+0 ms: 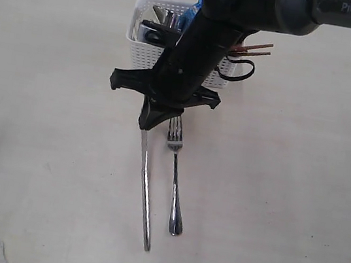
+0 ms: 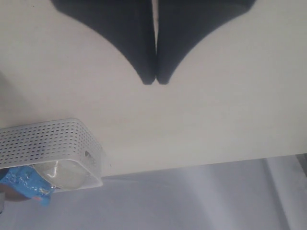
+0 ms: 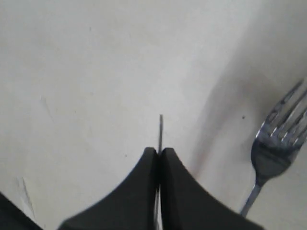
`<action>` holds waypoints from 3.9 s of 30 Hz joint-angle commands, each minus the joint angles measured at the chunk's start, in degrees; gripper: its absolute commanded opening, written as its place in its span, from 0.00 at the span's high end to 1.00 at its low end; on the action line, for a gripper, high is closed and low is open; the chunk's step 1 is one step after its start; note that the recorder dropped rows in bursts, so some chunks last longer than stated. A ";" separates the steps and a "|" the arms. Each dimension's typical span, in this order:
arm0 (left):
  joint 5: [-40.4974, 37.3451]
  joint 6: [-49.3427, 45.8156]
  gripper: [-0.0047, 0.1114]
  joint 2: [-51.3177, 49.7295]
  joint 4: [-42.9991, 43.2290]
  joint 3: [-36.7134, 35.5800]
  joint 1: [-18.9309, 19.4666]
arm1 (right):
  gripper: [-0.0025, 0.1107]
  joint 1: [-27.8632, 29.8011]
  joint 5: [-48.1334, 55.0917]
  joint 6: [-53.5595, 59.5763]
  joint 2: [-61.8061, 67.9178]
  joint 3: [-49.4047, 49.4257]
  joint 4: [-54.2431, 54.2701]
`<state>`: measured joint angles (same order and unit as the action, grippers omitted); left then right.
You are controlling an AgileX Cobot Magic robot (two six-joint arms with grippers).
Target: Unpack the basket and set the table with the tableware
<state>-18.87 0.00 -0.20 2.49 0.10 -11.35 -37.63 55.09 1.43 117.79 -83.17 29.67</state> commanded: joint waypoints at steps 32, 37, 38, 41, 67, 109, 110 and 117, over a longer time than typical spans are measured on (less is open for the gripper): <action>0.17 0.00 0.96 0.20 0.26 -0.10 0.14 | 0.98 0.23 -6.52 -12.11 2.59 -0.36 -8.89; 0.17 0.00 0.96 0.20 0.26 -0.10 0.14 | 0.98 0.23 -6.62 -12.11 2.59 -0.36 -8.89; 0.17 0.00 0.96 0.20 0.26 -0.10 0.14 | 0.98 0.23 -6.62 -12.11 2.59 -0.36 -8.89; 0.17 0.00 0.96 0.20 0.26 -0.10 0.14 | 0.98 0.23 -6.62 -12.11 2.59 -0.36 -8.89; 0.17 0.00 0.96 0.20 0.26 -0.10 0.14 | 0.64 -10.46 -0.42 -17.22 -2.93 6.49 -19.64; 0.17 0.00 0.96 0.20 0.26 -0.10 0.14 | 0.98 -15.21 -5.39 -22.67 3.56 8.27 -25.20; 0.17 0.00 0.96 0.20 0.26 -0.10 0.14 | 0.98 -15.21 -5.39 -22.67 3.56 8.27 -25.20; 0.17 0.00 0.96 0.20 0.26 -0.10 0.14 | 0.98 -15.21 -5.78 -25.87 3.56 8.27 -23.41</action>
<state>-18.87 0.00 -0.20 2.49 0.10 -11.35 -52.69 50.29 -23.49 119.31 -75.57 3.59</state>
